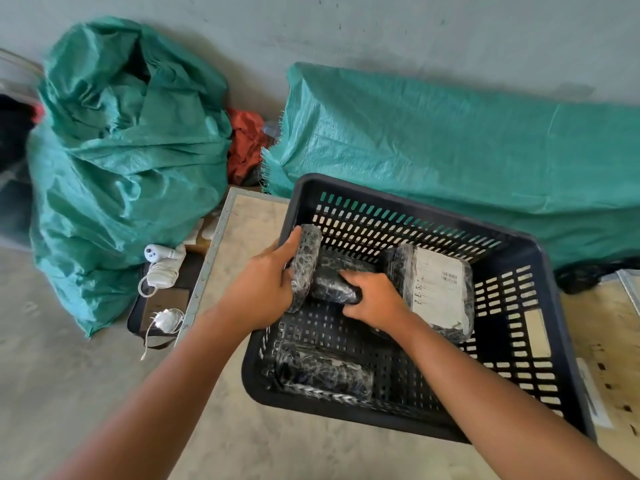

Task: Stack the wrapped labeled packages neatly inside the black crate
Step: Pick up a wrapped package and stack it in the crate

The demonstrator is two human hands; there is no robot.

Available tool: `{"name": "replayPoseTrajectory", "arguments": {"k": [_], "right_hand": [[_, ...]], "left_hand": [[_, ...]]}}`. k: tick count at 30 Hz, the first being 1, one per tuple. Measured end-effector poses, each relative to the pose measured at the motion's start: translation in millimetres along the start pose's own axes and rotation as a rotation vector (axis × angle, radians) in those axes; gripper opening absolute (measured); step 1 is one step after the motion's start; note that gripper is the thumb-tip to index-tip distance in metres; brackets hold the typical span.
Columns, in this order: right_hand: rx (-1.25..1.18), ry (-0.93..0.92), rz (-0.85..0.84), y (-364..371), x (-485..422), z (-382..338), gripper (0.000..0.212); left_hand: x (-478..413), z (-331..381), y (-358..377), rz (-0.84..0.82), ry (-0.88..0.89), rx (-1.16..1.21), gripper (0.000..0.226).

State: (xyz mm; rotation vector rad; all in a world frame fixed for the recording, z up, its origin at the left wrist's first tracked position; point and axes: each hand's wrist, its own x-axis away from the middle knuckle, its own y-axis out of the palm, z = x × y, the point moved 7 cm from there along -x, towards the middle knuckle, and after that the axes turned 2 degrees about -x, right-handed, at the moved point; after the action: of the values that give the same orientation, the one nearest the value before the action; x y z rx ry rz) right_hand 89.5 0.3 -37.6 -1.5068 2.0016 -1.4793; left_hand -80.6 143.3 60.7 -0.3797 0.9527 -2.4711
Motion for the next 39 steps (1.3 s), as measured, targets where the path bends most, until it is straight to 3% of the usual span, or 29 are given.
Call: {"name": "replayPoseTrajectory", "arguments": {"k": [3,7,10,14,18,22,25,29,33,39], "right_hand": [[-0.205,-0.01,0.054,-25,12,-6,0.082],[-0.273,0.033,0.122,-55,29,-9,0.082],[-0.405,0.021,0.201,-79,45,-7,0.074],[-0.54,-0.054,0.263,-114,63,-12,0.054],[-0.654,-0.117,0.243,-148,78,-21,0.046],[-0.821,-0.135,0.161,-167,82,-23,0.04],[-0.971,-0.096,0.073,-169,79,-15,0.04],[-1.129,-0.038,0.072,-172,68,0,0.035],[-1.118,0.007,0.132,-170,59,16,0.031],[-0.743,-0.01,0.073,-128,57,15,0.103]], "left_hand": [[0,-2,1,0.0,-0.017,-0.006,0.071],[0,-4,1,0.033,-0.02,0.008,0.07],[0,-3,1,0.029,-0.003,0.01,0.081],[-3,8,0,0.001,0.004,-0.281,0.09],[-10,44,-8,0.056,0.213,-0.212,0.077],[-8,80,2,-0.036,0.43,0.002,0.079],[-6,99,10,-0.095,0.495,0.079,0.073],[-17,100,17,-0.095,0.418,0.077,0.058],[-30,82,32,-0.077,0.169,0.193,0.053],[-48,44,57,0.029,-0.183,0.296,0.05]]}}
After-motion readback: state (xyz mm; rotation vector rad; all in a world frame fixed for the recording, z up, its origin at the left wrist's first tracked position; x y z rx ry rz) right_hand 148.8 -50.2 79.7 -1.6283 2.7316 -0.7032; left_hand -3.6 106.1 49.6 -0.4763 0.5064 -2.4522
